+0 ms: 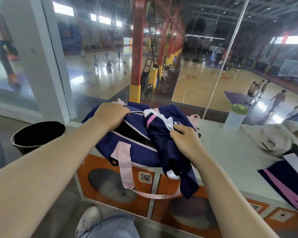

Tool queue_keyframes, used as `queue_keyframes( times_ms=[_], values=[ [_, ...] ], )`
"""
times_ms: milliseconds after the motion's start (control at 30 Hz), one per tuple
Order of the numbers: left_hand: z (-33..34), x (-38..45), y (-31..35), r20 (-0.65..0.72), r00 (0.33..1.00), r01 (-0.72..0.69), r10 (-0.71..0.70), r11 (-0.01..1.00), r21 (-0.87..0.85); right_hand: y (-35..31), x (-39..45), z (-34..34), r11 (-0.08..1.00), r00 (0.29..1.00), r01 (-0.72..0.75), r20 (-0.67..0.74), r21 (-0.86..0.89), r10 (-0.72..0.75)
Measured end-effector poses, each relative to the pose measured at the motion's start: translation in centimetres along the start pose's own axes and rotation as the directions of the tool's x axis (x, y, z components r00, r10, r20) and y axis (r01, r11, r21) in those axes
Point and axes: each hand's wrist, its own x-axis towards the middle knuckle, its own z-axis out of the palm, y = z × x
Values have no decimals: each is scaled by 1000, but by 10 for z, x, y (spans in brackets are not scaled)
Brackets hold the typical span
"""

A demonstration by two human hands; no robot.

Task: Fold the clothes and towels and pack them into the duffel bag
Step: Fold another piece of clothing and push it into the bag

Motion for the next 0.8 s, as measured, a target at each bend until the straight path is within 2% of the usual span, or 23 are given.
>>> queue_keyframes(
  times_ms=[33,133,333,467,633,700,800],
  values=[
    [-1,6,-3,-5,999,44,-44,995,-92,-1,0,-3,1000,1000,-6,0,20,6],
    [-14,13,-5,0,999,49,-51,961,-271,-5,1,-13,996,1000,-20,7,86,20],
    [-29,29,-4,24,987,155,-158,915,-372,-23,-11,-35,992,997,57,51,112,-63],
    [-36,36,-4,46,976,207,-211,858,-470,-30,-25,-45,992,972,83,213,93,-101],
    [-44,40,1,27,960,242,-280,770,-591,-36,-33,-37,988,896,142,432,-58,-104],
    [-49,40,4,0,958,229,-286,770,-595,-36,-32,-26,985,898,142,432,-100,-86],
    [-52,40,5,-14,959,225,-284,786,-575,-33,-23,-7,992,936,75,351,-101,-35]
  ],
)
